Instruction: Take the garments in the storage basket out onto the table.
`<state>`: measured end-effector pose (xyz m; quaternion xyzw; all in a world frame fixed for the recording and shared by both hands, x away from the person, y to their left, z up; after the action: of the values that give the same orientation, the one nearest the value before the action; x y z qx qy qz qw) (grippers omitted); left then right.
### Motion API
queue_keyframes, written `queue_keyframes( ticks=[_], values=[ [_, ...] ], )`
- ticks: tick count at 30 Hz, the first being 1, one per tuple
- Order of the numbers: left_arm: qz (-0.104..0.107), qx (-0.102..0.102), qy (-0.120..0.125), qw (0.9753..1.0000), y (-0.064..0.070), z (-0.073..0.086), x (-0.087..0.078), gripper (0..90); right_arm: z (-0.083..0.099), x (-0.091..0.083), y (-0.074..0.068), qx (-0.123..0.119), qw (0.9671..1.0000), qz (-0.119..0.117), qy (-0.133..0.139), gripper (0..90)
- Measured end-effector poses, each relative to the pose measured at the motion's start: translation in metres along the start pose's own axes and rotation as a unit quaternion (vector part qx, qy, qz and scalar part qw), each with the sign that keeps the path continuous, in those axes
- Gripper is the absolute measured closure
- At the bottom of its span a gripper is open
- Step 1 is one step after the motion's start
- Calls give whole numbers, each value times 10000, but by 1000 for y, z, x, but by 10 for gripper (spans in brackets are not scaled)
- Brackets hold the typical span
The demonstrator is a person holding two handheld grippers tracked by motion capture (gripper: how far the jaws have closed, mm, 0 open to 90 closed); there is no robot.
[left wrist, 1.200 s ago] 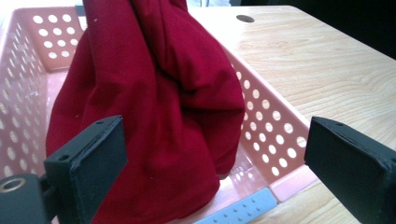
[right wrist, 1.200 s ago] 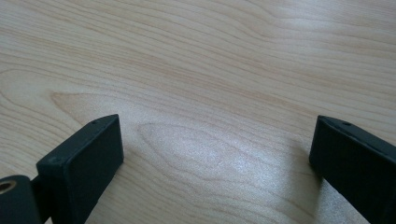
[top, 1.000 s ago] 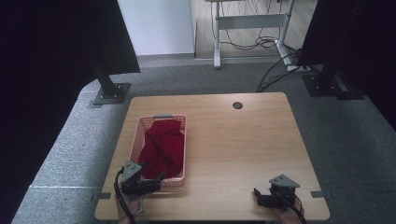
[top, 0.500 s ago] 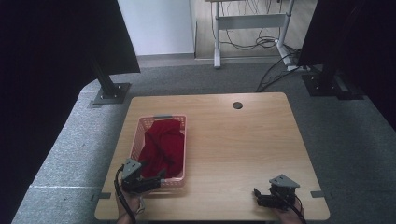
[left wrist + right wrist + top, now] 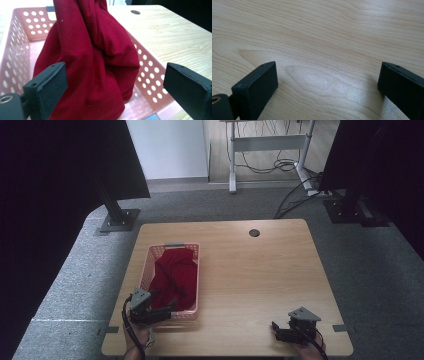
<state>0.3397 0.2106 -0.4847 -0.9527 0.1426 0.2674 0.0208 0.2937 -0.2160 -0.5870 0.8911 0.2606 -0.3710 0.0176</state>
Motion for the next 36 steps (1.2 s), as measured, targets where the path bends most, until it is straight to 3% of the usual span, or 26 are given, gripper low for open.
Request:
queue_keyframes(
  ticks=[36],
  values=[
    [-7, -56, -13, 10000, -3, -13, 10, 43, 0, 0, 0, 3, 10000, 9, 12, 25]
  ],
)
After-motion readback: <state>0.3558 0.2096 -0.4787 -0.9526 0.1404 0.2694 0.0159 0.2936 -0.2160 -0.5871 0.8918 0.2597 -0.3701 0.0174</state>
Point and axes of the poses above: each handheld gripper's, and its own axes: x roughly forward along the jaws, z roughly out of its underside, y roughly to its right, the point moved 7 cm from there along x, roughly forward along the jaws, and after that the axes turned 11 degrees about -z, right-handed, at the moved point
